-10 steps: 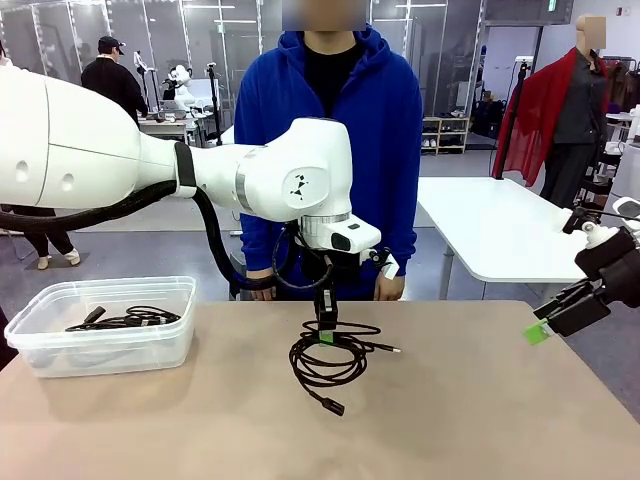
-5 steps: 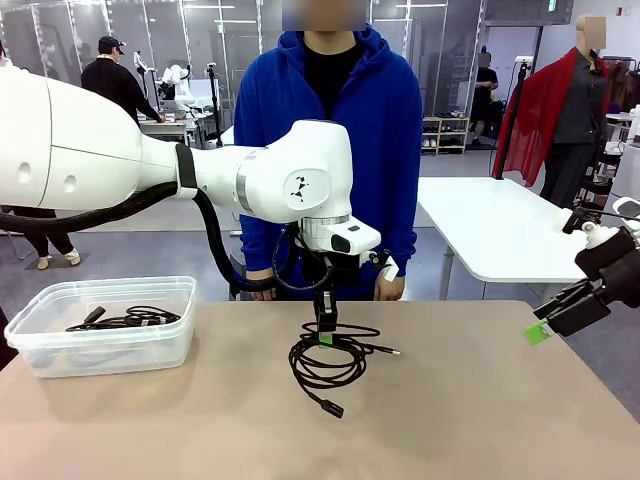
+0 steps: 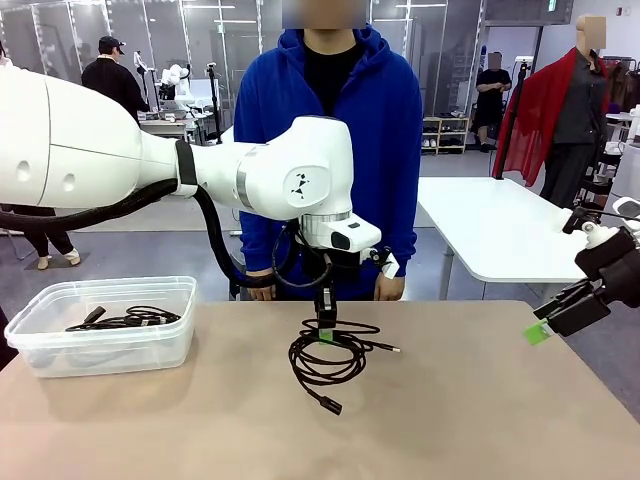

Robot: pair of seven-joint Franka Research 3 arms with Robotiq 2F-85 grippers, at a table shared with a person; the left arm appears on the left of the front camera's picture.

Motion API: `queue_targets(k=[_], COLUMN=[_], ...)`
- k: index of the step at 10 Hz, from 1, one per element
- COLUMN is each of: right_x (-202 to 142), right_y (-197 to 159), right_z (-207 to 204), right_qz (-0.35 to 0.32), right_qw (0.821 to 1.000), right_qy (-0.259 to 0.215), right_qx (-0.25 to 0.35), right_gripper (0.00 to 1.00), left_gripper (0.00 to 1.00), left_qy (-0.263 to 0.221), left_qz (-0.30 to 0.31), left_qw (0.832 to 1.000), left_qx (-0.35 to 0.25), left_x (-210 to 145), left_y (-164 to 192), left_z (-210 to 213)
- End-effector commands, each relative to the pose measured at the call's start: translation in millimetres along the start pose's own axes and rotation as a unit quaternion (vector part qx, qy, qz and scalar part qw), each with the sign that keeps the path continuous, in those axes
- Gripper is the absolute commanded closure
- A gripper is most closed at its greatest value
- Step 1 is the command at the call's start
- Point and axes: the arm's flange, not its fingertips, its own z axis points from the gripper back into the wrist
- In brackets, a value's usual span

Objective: Organize and store the cables.
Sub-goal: Place the USB Extension Cable into the Organizing box.

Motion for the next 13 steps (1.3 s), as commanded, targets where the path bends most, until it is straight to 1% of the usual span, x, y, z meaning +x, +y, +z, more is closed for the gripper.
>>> queue_targets(k=[1, 2, 3, 4, 6, 8, 9, 10, 12, 13], right_x=[0, 0, 0, 0, 0, 0, 0, 0, 0, 0], right_y=[1, 1, 1, 1, 1, 1, 1, 1, 1, 1], right_z=[1, 1, 1, 1, 1, 1, 1, 1, 1, 1], right_qz=[0.0, 0.0, 0.0, 0.0, 0.0, 0.0, 0.0, 0.0, 0.0, 0.0], right_qw=[1.0, 1.0, 1.0, 1.0, 1.0, 1.0, 1.0, 1.0, 1.0, 1.0], right_qy=[0.001, 0.001, 0.001, 0.001, 0.001, 0.001, 0.001, 0.001, 0.001, 0.001], right_qx=[0.0, 0.0, 0.0, 0.0, 0.0, 0.0, 0.0, 0.0, 0.0, 0.0], right_gripper=[0.0, 0.0, 0.0, 0.0, 0.0, 0.0, 0.0, 0.0, 0.0, 0.0], left_gripper=[0.87, 0.87, 0.87, 0.87, 0.87, 0.87, 0.87, 0.87, 0.87, 0.87], left_qy=[0.008, 0.011, 0.018, 0.014, 0.005, 0.0, -0.012, -0.036, -0.057, -0.056], left_qz=[-0.045, -0.076, -0.083, -0.086, -0.069, -0.028, -0.011, 0.004, 0.011, 0.001], left_qw=[0.999, 0.997, 0.996, 0.995, 0.995, 0.997, 0.998, 0.997, 0.996, 0.996], left_qx=[0.002, 0.016, 0.032, 0.046, 0.07, 0.066, 0.065, 0.063, 0.067, 0.063], left_x=[-25, -41, -54, -69, -101, -142, -164, -185, -228, -247], left_y=[-6, -12, -15, -17, -22, -26, -30, -32, -36, -34], left_z=[12, 14, 18, 25, 38, 48, 54, 60, 70, 70])
